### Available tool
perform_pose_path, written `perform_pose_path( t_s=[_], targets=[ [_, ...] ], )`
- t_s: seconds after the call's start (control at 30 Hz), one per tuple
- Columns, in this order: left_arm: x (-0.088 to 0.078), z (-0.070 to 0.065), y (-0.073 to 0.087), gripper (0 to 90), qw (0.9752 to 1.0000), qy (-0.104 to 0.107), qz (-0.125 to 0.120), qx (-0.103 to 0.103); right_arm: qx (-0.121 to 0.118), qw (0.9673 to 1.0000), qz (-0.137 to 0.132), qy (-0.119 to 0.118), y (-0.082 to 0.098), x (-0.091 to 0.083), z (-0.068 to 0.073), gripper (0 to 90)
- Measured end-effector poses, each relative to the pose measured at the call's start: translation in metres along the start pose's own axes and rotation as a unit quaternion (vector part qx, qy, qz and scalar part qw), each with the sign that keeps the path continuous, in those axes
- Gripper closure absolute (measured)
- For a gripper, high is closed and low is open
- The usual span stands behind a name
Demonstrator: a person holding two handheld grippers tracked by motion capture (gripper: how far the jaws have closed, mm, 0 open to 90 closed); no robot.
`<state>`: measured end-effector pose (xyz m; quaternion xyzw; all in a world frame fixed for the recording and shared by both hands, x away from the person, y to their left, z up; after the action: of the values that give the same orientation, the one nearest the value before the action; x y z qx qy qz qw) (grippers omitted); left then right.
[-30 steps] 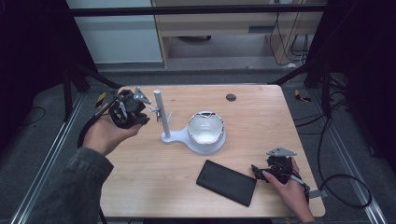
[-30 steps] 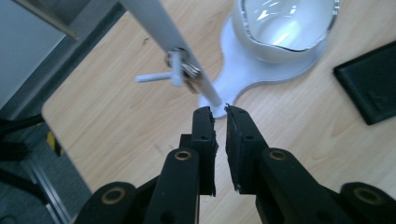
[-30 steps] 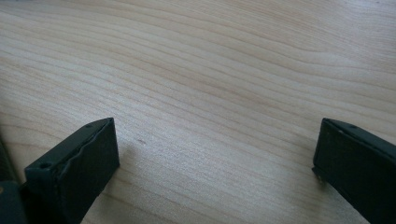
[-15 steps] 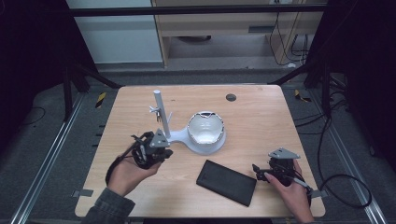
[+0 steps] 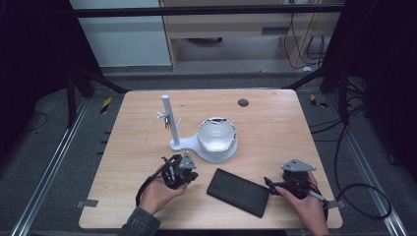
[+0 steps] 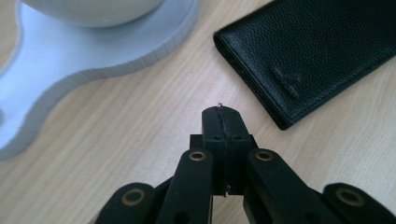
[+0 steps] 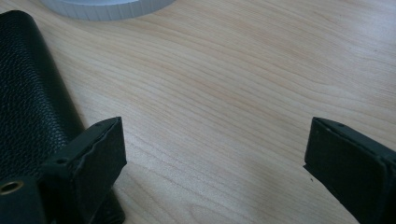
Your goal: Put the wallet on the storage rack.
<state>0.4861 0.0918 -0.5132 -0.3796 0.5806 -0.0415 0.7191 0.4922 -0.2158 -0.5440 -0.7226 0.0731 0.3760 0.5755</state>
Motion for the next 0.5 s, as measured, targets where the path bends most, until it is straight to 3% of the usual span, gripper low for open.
perform_pose_path(
  t_s=[0.2, 0.5],
  targets=[
    [0.008, -0.008, 0.009, 90.0, 0.9999, 0.011, 0.009, -0.004, -0.003, 1.0000, -0.005, -0.002, -0.001, -0.002, 0.001, 9.2],
    [0.018, -0.016, 0.012, 90.0, 0.9994, 0.022, 0.025, 0.007, -0.007, 0.9999, -0.004, -0.006, -0.002, -0.001, 0.002, 9.7]
  ],
)
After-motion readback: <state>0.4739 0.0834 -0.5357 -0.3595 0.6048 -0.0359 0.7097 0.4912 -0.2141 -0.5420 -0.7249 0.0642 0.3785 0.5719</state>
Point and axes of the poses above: each handheld gripper's, and its own axes: x roughly forward along the jaws, y roughly out of its underside, z roughly to its left, the point moved 8 cm from there along x, roughly forward along the jaws, and after that the axes turned 1 degree about y, right-handed, at the moved point
